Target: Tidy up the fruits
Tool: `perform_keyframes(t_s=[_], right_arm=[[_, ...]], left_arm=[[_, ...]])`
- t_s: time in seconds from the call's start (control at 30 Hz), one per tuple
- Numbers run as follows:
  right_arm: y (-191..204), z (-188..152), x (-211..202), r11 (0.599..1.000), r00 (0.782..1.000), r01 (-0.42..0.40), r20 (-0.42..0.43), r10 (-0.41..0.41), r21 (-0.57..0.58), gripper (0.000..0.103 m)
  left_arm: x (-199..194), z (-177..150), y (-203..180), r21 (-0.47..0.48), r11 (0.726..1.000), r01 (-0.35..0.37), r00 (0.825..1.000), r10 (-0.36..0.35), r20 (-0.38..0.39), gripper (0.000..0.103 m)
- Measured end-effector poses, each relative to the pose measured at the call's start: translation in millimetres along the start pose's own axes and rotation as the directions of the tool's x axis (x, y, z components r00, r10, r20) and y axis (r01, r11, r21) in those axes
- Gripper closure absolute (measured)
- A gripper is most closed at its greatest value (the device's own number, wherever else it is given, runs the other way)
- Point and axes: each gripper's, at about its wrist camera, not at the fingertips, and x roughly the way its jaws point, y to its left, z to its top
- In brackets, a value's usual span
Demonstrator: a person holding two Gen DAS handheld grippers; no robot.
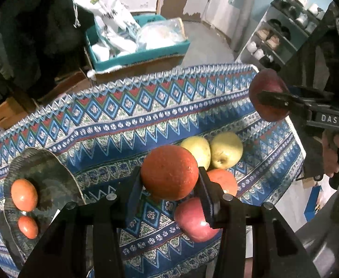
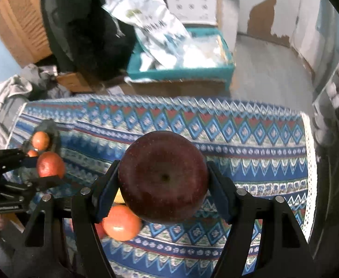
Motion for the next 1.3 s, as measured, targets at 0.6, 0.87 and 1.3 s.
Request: perform_keyframes(t_s=[0.6,0.87,1.3], right_arm=[[64,20,-50,0.991,0.992,-0.065,0.1,0.077,-0.114,0.031],[93,31,-55,0.983,0.988,-0.094,0.111,0.112,-0.156,0.031],[146,47,-52,0.96,0.98,-0.143,0.105,0.172,-0.242,0.031]], left_arm=[[-68,-2,14,-0.029,1.0,0.004,0.992,0.0,0.125,0.056],[-89,-11,26,-0.038,0.999,0.002,0.987,0.005,0.16,0.056],[-103,-28,60,-0.096,0.995,-0.002,0.984,0.019,0.179,0.056]])
